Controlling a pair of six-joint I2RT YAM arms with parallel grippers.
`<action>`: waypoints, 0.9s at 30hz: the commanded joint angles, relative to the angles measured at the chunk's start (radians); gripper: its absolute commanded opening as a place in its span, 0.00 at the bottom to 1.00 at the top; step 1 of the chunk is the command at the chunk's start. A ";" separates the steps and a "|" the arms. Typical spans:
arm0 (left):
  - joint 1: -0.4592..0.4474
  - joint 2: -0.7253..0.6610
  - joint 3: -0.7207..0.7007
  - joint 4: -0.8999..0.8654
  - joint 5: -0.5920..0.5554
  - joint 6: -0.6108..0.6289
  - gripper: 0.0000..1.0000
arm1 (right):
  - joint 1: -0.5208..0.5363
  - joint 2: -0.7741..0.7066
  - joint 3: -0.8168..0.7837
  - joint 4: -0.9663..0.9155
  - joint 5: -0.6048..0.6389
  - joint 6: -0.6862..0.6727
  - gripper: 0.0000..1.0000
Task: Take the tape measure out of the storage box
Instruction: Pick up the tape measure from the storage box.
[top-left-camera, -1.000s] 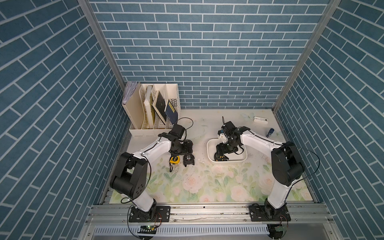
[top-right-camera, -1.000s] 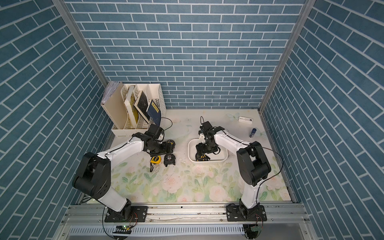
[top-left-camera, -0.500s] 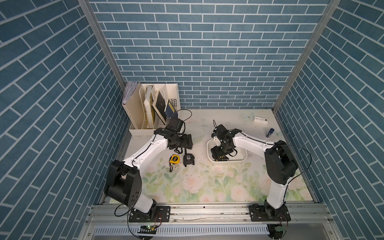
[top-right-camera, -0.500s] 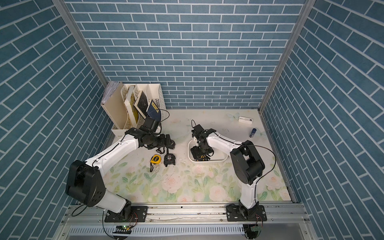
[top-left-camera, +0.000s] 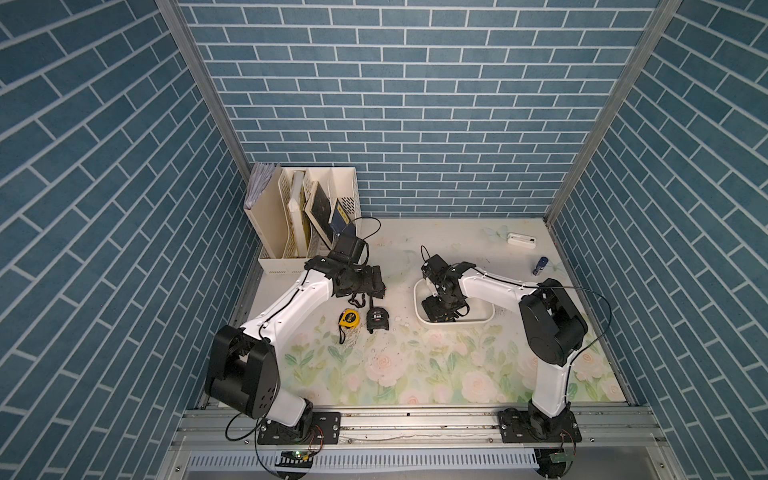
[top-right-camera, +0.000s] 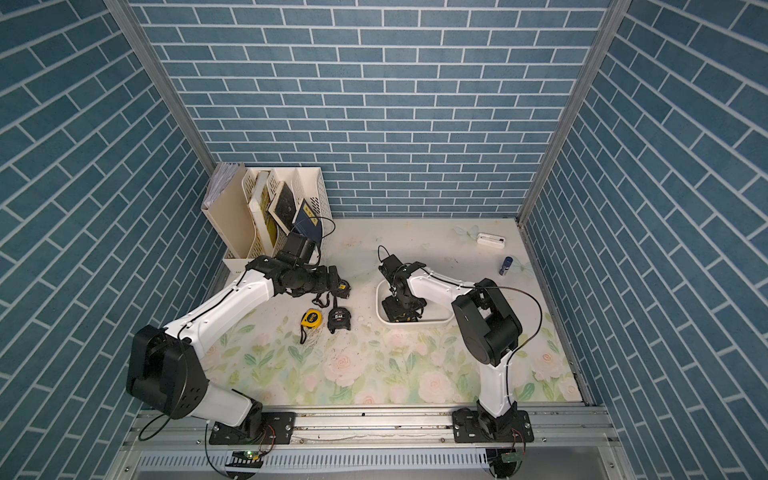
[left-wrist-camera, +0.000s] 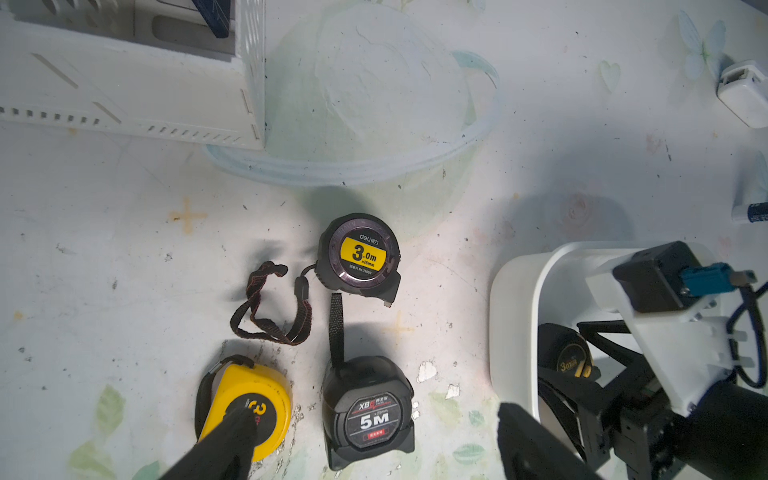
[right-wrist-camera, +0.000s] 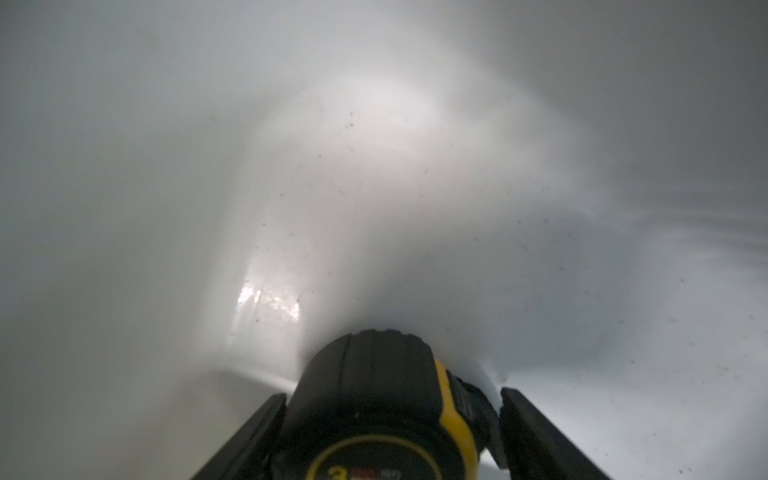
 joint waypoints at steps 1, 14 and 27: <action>0.006 -0.012 0.026 -0.002 -0.019 -0.006 0.95 | 0.001 0.021 -0.017 0.005 0.018 0.026 0.77; 0.046 0.002 0.089 0.010 0.031 -0.007 0.93 | -0.022 -0.109 0.016 0.000 0.104 0.019 0.00; 0.094 0.062 0.185 0.171 0.579 -0.062 0.76 | -0.054 -0.441 -0.001 0.170 -0.098 -0.145 0.00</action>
